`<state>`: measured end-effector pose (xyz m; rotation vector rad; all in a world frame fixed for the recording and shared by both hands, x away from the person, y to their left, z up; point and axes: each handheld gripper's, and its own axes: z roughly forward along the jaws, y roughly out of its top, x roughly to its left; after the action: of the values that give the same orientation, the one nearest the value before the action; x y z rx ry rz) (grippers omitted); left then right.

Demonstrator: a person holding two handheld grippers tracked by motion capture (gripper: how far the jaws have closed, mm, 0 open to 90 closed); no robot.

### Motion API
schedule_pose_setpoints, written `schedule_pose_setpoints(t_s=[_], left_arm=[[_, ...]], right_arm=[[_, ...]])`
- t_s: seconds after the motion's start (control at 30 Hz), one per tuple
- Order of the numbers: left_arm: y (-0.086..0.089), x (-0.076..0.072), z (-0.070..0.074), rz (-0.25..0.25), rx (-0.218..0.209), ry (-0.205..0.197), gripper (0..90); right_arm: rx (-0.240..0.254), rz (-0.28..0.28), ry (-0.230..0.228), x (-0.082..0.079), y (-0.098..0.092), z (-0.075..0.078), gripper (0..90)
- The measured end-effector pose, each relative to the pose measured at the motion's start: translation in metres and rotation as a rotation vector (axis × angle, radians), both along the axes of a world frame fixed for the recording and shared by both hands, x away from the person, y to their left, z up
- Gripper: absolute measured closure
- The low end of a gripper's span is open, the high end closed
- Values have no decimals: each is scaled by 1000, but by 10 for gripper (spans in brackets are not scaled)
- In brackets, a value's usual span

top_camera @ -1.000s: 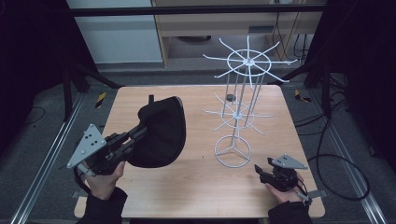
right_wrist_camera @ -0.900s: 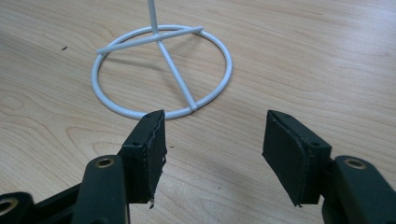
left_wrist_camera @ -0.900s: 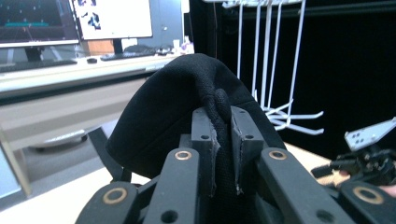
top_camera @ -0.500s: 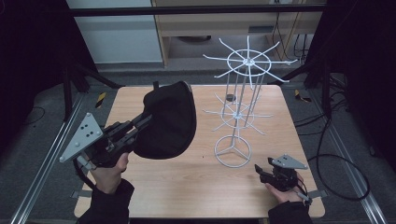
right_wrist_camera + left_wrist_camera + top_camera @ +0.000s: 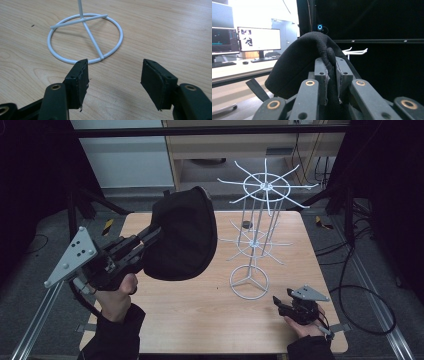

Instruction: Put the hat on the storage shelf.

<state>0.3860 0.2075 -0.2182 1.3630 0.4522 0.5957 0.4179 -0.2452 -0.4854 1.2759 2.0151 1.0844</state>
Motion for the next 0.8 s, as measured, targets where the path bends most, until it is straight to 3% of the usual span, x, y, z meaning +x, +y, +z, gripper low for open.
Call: schedule_pose_setpoints(t_s=[0.47, 0.8], left_arm=[[-18, -1, 25, -60, -38, -38, 816], [-43, 11, 28, -104, -24, -13, 815]], right_arm=[[2, 0, 0, 0, 0, 0, 392], [-3, -1, -1, 1, -1, -1, 391]])
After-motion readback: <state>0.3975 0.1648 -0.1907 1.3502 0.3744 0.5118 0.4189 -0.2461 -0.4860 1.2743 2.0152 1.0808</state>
